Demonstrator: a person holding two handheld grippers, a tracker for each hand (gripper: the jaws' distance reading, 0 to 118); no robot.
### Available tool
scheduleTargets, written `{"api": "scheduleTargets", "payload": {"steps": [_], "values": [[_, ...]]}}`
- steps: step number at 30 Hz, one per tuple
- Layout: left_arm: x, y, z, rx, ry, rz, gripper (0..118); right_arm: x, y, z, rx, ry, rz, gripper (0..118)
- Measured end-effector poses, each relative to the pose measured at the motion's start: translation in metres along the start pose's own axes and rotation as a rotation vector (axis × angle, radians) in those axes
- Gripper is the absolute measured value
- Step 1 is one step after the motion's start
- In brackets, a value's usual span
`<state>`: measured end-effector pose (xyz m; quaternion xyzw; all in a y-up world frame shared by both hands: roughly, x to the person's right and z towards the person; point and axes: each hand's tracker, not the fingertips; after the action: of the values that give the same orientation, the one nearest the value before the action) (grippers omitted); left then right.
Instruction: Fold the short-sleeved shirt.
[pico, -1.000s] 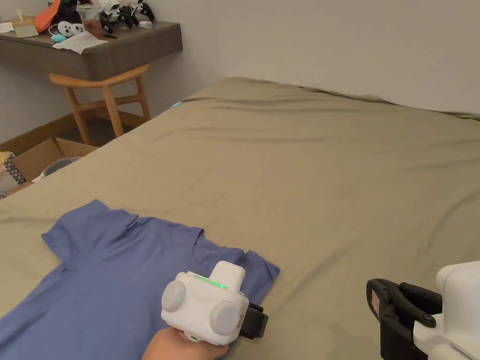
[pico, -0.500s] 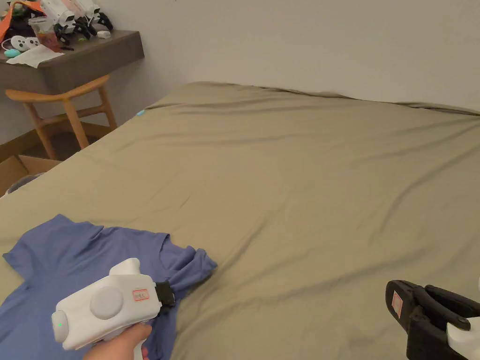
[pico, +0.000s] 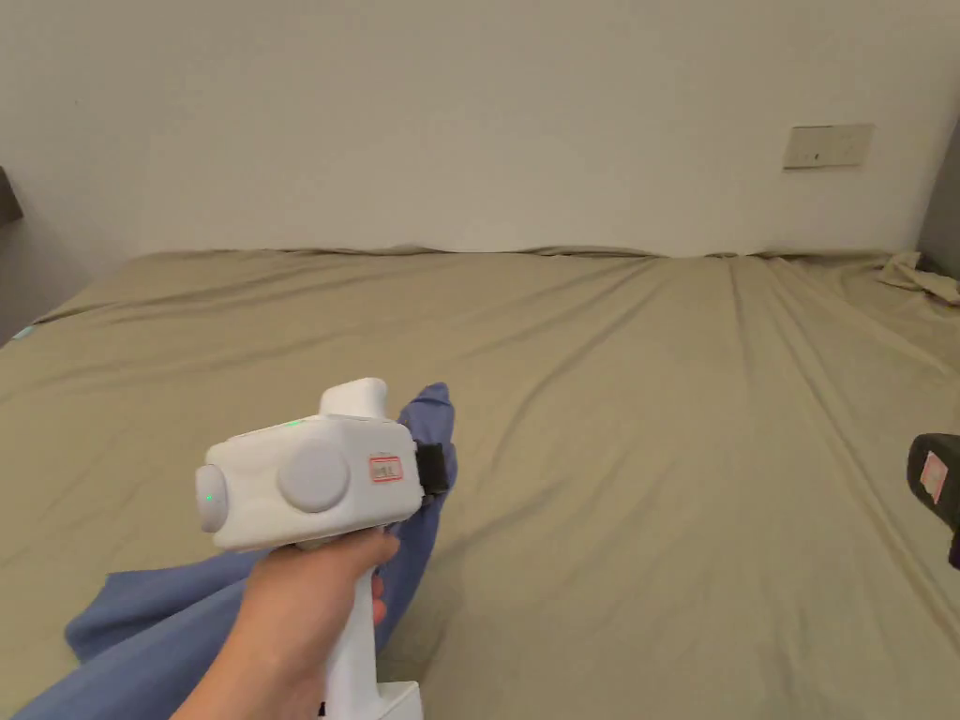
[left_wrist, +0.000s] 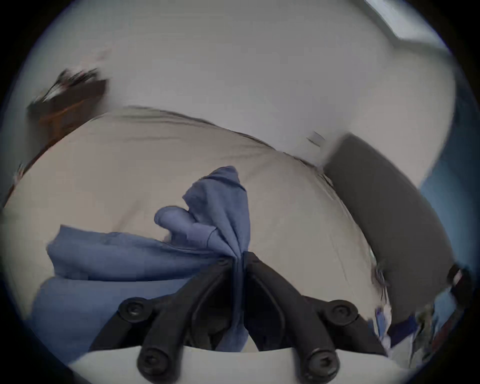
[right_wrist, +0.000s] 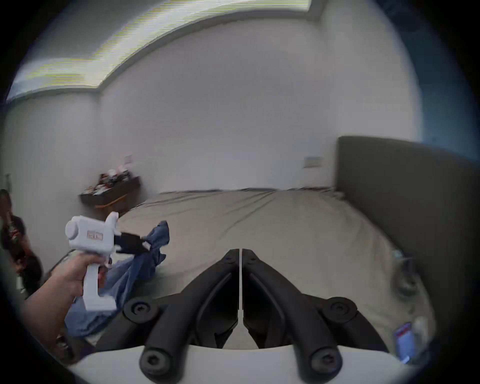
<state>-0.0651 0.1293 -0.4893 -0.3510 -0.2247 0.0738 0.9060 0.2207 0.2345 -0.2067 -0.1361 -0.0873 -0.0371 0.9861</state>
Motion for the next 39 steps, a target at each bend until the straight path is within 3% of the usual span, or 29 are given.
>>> {"api": "scheduleTargets", "payload": {"steps": [4,7,9,13,15,16,17,18,19,20,21,22,24,27,30,31,32,35,37,39], "values": [[0.147,-0.052,-0.042,-0.155,-0.210,-0.107,5,0.070,0.024,0.063,0.097,-0.181,-0.027,4],[0.240,-0.120,-0.071,-0.319,-0.284,-0.240,5,0.103,0.032,0.104,0.155,-0.248,-0.074,4],[0.288,-0.170,-0.079,-0.421,-0.350,-0.323,5,0.114,0.032,0.121,0.176,-0.277,-0.093,4],[0.333,-0.257,-0.078,-0.590,-0.431,-0.414,5,0.119,0.025,0.133,0.139,-0.281,-0.052,4],[0.333,-0.277,-0.073,-0.604,-0.451,-0.489,6,0.115,0.020,0.130,0.114,-0.266,-0.015,4],[0.332,-0.277,-0.071,-0.578,-0.458,-0.536,19,0.113,0.017,0.127,0.110,-0.256,-0.002,4],[0.325,-0.268,-0.065,-0.537,-0.491,-0.554,59,0.110,0.014,0.121,0.107,-0.244,0.004,4],[0.313,-0.251,-0.058,-0.471,-0.532,-0.505,106,0.106,0.012,0.117,0.099,-0.225,0.004,4],[0.300,-0.228,-0.047,-0.408,-0.544,-0.427,112,0.103,0.010,0.112,0.091,-0.192,-0.003,4],[0.281,-0.200,-0.031,-0.295,-0.580,-0.336,104,0.099,0.009,0.108,0.092,-0.158,-0.016,4],[0.258,-0.170,-0.013,-0.237,-0.604,-0.270,106,0.095,0.009,0.102,0.095,-0.127,-0.027,4],[0.232,-0.142,0.007,-0.159,-0.611,-0.234,115,0.091,0.010,0.097,0.100,-0.095,-0.031,4],[0.180,-0.104,0.055,0.030,-0.552,-0.273,118,0.080,0.010,0.088,0.100,-0.051,-0.019,4],[0.093,-0.065,0.126,0.188,-0.272,-0.307,118,0.064,0.008,0.072,0.103,0.001,0.003,4],[0.018,-0.071,0.181,0.275,0.085,-0.227,118,0.048,-0.003,0.055,0.094,0.058,0.003,4],[-0.002,-0.078,0.193,0.233,0.223,-0.183,79,0.043,-0.007,0.048,0.072,0.080,0.007,4],[-0.019,-0.088,0.202,0.223,0.301,-0.127,0,0.038,-0.012,0.041,0.040,0.091,0.014,4],[-0.054,-0.121,0.213,0.206,0.330,0.008,0,0.025,-0.028,0.022,-0.034,0.083,0.037,4],[-0.068,-0.137,0.203,0.121,0.207,0.035,0,0.021,-0.036,0.015,-0.061,0.083,0.033,4],[-0.071,-0.140,0.181,0.072,0.229,0.020,0,0.017,-0.041,0.009,-0.081,0.087,0.020,4]]}}
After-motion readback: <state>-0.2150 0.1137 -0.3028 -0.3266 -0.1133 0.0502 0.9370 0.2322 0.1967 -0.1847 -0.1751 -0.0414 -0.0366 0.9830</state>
